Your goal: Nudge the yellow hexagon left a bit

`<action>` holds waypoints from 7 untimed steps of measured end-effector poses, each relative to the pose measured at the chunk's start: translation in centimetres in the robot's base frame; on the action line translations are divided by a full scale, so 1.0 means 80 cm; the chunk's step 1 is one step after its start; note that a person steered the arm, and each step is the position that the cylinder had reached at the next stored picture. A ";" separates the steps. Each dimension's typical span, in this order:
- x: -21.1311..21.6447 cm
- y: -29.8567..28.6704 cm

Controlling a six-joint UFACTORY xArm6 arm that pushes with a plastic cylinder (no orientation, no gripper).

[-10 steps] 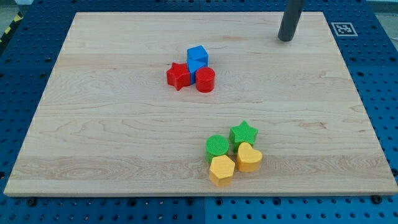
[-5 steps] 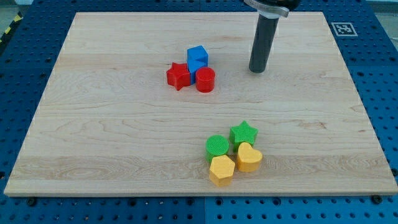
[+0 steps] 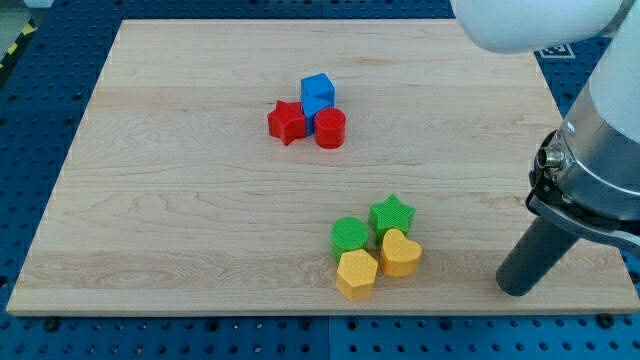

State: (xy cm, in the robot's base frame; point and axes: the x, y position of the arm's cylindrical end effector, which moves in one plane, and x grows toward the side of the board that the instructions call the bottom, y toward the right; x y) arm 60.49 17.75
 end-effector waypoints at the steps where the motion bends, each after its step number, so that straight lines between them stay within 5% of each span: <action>1: 0.010 -0.029; 5: 0.010 -0.191; 7: -0.018 -0.205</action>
